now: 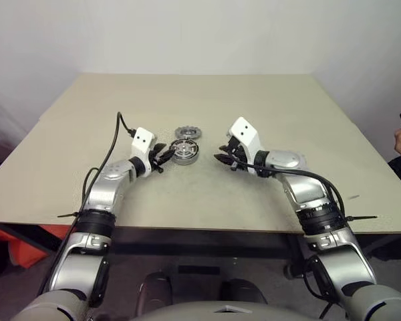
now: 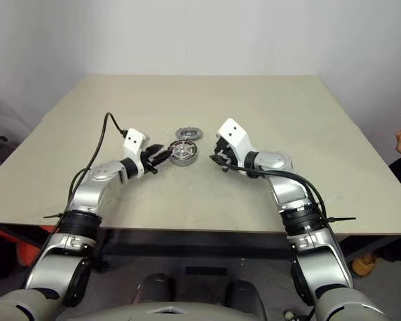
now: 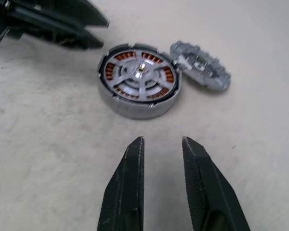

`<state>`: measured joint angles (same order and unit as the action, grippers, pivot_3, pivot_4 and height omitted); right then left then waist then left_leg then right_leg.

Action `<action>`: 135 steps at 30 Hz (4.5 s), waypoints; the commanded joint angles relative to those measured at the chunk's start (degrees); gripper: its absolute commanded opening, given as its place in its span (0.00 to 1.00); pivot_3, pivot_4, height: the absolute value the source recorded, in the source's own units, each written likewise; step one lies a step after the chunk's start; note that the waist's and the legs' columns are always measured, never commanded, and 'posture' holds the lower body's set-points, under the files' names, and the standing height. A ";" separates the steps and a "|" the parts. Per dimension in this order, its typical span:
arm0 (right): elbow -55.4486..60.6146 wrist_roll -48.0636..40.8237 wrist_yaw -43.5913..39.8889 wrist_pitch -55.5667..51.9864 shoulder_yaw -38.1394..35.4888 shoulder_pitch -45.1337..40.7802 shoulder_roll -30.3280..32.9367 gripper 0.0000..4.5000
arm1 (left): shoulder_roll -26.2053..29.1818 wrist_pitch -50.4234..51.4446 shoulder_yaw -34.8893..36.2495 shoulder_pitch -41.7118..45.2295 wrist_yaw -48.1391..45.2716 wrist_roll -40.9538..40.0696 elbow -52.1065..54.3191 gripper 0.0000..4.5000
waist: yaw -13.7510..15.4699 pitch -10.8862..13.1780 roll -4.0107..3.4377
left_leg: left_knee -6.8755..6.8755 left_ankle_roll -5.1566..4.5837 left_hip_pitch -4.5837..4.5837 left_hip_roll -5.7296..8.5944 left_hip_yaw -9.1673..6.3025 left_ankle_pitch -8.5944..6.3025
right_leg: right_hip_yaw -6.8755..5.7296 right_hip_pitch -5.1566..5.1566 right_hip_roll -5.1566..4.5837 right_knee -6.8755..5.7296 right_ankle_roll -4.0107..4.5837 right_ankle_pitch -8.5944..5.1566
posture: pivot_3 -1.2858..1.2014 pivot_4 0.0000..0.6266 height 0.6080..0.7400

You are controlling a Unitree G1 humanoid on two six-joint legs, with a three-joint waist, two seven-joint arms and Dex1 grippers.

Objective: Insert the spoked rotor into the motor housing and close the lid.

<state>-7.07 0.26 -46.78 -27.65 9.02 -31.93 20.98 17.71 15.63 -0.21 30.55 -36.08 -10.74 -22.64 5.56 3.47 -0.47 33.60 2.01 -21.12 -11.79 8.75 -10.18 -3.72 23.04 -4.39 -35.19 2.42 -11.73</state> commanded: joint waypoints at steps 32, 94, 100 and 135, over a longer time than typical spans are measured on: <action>17.92 -1.70 16.99 -4.52 -2.54 14.45 -1.83 0.33 | 8.18 -52.25 -24.53 41.58 -24.09 34.60 -51.27 0.88 | 2.22 0.06 0.10 | -0.59 0.41 0.04 0.07 -0.04 0.25 | -0.01 -0.03 -0.02 0.41 0.32 0.20 | 0.52 0.00 1.00; 31.49 -2.47 28.77 -8.55 -3.47 19.88 -5.39 0.33 | 1.52 -42.84 -26.10 40.95 -23.30 43.37 -55.72 0.69 | 3.10 0.09 0.15 | -0.59 0.45 0.14 0.06 -0.12 0.28 | -0.01 -0.08 -0.03 0.37 0.31 0.21 | 0.52 0.00 1.00; 33.03 -1.82 30.37 -8.90 -2.13 21.04 -7.13 0.33 | 2.20 -43.11 -26.54 41.69 -24.25 43.96 -55.70 0.69 | 3.09 0.09 0.15 | -0.59 0.44 0.15 0.06 -0.14 0.27 | -0.01 -0.07 -0.03 0.38 0.31 0.21 | 0.52 0.00 1.00; 35.74 -1.74 32.22 -9.85 -1.62 22.83 -7.64 0.33 | 2.46 -46.16 -28.15 45.20 -26.80 45.78 -55.80 0.26 | 3.20 0.11 0.19 | -0.62 0.45 0.14 0.07 -0.15 0.28 | -0.01 -0.07 -0.04 0.38 0.30 0.21 | 0.52 0.00 1.00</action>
<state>25.41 -1.44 -14.85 -37.58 7.79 -8.61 13.20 19.78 -29.84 -28.69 73.47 -63.46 35.09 -78.66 8.76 3.58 -0.28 32.99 2.46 -20.98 -11.72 8.60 -9.90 -3.73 22.97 -4.43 -34.80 2.72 -11.52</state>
